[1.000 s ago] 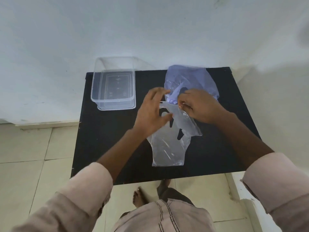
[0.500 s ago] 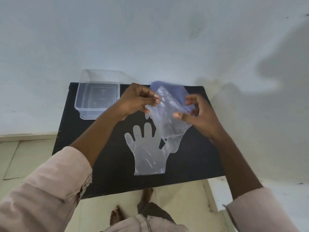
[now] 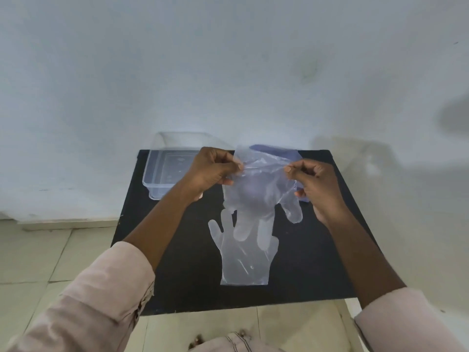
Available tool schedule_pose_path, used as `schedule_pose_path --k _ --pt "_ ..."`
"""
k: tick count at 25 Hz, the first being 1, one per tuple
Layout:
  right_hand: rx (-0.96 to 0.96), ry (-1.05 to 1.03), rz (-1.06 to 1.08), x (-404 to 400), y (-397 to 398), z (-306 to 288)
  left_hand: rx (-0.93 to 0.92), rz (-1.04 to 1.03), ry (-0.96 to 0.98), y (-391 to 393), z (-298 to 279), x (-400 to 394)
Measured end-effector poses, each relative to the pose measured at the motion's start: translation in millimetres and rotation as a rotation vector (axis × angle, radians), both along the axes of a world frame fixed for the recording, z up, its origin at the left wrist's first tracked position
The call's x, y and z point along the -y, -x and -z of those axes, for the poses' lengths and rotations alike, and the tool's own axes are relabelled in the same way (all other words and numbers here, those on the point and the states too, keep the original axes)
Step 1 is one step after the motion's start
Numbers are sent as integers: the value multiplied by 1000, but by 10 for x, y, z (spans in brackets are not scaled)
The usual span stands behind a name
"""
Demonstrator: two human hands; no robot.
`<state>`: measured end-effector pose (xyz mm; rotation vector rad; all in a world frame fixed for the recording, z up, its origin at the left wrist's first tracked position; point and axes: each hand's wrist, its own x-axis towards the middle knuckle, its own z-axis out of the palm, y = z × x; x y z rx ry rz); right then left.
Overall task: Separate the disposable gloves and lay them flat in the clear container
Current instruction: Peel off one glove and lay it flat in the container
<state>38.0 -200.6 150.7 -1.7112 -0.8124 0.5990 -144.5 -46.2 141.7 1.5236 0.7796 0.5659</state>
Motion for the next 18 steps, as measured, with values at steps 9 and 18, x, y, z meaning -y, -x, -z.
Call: schedule_pose_path --k 9,18 --pt "-157 -49 -97 -128 -349 -78 55 -57 173 -313 -153 184" --pt "-295 -78 -161 -491 -162 -55 89 -176 172 -198 -164 14"
